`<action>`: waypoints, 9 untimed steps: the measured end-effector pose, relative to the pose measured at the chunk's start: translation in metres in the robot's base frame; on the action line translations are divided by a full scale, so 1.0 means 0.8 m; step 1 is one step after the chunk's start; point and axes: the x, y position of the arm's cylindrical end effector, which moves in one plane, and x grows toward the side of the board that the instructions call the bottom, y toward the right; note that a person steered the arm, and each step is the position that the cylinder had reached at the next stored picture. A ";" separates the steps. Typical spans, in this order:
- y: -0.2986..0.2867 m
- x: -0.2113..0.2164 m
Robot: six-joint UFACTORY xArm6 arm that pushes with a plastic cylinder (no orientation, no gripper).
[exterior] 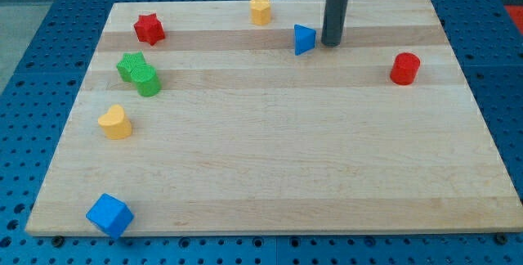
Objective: Move the blue triangle towards top right corner
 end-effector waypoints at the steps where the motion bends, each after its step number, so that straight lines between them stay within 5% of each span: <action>1: 0.009 -0.001; 2: -0.035 0.064; 4: -0.136 0.088; 9: -0.050 0.069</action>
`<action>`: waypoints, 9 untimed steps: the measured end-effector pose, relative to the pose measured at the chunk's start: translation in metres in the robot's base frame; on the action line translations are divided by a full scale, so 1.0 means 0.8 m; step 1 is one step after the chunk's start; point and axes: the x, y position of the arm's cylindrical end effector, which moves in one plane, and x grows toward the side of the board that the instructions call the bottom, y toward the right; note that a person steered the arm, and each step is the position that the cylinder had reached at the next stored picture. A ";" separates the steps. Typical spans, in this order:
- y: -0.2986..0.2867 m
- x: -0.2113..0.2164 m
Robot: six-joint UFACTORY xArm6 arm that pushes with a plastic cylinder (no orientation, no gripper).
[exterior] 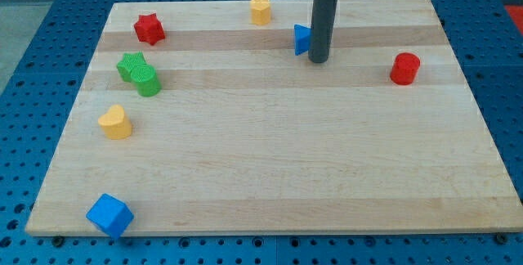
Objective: Move the blue triangle towards top right corner
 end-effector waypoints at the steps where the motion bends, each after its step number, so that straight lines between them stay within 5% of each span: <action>1: -0.031 0.033; 2: -0.072 0.058; 4: -0.078 -0.047; 5: -0.060 -0.047; 9: 0.121 -0.063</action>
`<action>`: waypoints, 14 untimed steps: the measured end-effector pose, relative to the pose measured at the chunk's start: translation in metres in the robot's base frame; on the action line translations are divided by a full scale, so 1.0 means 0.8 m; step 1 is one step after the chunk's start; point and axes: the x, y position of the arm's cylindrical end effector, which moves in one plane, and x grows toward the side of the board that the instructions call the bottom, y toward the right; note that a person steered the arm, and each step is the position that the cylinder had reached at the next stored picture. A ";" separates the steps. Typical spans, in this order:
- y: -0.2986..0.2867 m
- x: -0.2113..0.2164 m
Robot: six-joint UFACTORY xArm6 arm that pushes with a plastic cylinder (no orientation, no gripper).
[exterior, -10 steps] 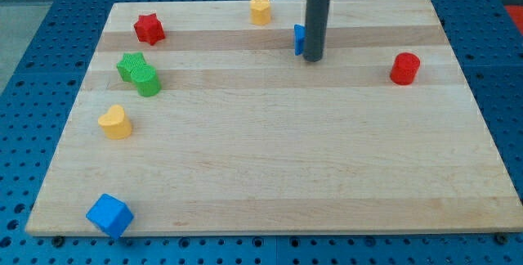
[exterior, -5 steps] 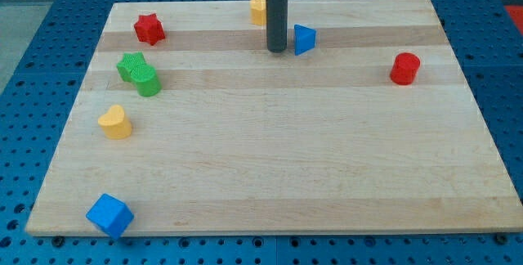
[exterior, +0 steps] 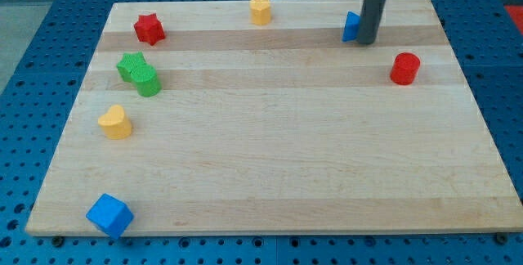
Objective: Move the blue triangle towards top right corner
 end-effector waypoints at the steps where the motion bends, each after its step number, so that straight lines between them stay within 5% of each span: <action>1: 0.001 0.000; 3: -0.031 0.041; 5: -0.081 -0.007; 6: -0.075 -0.043; 10: 0.007 -0.046; 12: -0.044 -0.007; 14: 0.031 0.018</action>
